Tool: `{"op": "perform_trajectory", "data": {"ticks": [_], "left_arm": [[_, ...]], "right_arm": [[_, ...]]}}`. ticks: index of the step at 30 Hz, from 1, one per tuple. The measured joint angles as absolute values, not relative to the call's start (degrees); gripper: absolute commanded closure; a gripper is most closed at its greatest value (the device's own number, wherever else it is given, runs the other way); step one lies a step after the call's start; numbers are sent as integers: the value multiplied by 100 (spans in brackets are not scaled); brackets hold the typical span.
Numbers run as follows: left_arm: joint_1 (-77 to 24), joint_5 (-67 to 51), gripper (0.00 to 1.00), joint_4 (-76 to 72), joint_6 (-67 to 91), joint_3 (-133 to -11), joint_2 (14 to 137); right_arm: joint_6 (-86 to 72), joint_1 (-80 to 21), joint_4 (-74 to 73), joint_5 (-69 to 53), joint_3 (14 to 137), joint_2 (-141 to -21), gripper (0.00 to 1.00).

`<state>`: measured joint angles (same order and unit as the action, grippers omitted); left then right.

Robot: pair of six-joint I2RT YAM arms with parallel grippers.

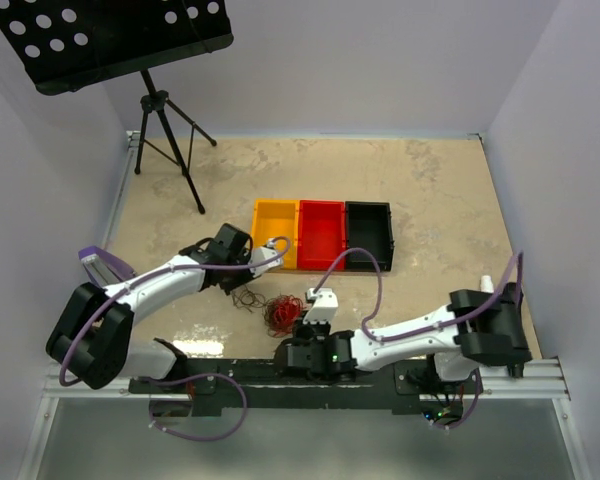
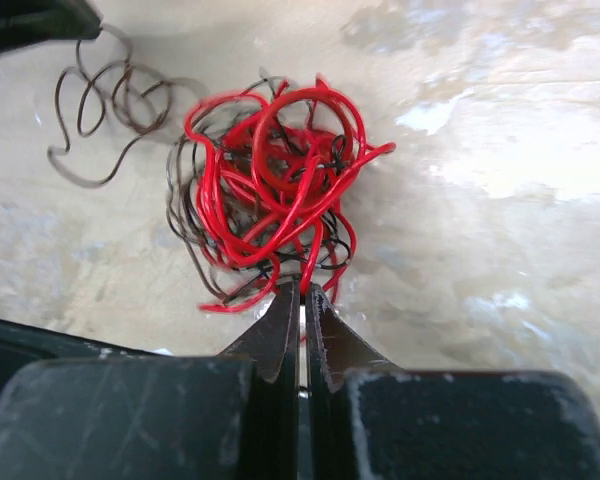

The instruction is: Untangle the cables

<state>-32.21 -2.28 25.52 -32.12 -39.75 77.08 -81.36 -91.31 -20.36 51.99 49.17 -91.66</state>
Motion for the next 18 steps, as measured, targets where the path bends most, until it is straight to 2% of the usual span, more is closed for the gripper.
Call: {"op": "perform_trajectory", "data": {"ticks": [8, 18], "left_arm": [[-2126, -475, 100, 2886, -3225, -4145, 7155], [-1870, -478, 100, 2993, -3306, -4147, 6565]], "right_arm": [[-9629, -9118, -3920, 5319, 4825, -7677, 100], [-10656, -9118, -5579, 5472, 4818, -6309, 100]]}}
